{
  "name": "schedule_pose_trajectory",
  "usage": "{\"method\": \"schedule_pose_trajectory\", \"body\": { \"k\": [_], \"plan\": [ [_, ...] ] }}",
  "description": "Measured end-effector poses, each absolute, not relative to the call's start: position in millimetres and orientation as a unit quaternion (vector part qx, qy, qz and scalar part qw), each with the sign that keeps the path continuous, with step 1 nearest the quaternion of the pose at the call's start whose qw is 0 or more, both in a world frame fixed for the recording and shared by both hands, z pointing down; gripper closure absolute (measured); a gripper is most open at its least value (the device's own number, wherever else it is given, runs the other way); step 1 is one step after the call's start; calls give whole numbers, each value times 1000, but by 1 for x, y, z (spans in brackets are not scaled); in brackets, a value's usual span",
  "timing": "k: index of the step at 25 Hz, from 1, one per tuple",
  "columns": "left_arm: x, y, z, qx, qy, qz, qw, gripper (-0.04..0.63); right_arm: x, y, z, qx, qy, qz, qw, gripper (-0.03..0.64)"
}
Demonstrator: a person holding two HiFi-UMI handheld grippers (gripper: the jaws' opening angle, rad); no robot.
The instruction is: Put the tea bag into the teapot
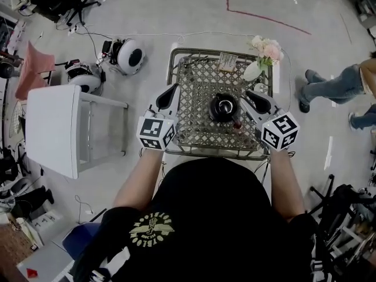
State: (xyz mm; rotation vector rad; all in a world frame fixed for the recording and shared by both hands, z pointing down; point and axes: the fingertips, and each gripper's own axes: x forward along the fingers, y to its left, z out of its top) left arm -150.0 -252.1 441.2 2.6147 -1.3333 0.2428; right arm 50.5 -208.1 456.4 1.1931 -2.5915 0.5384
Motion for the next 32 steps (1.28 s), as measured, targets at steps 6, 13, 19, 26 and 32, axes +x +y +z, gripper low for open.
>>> {"method": "schedule_pose_trajectory", "body": {
  "k": [6, 13, 19, 26, 32],
  "plan": [
    [-139, -247, 440, 889, -441, 79, 101, 586, 59, -204, 452, 414, -884, 184, 115, 515],
    [-139, -236, 439, 896, -425, 85, 98, 586, 73, -200, 441, 469, -865, 152, 96, 607],
    [-145, -234, 434, 901, -415, 83, 94, 586, 92, -184, 432, 509, -844, 143, 87, 607],
    [-153, -235, 422, 904, -411, 79, 87, 586, 134, -162, 423, 568, -808, 127, 93, 607],
    [-154, -226, 404, 910, -403, 69, 66, 586, 163, -131, 409, 616, -776, 103, 88, 607]
  ]
}}
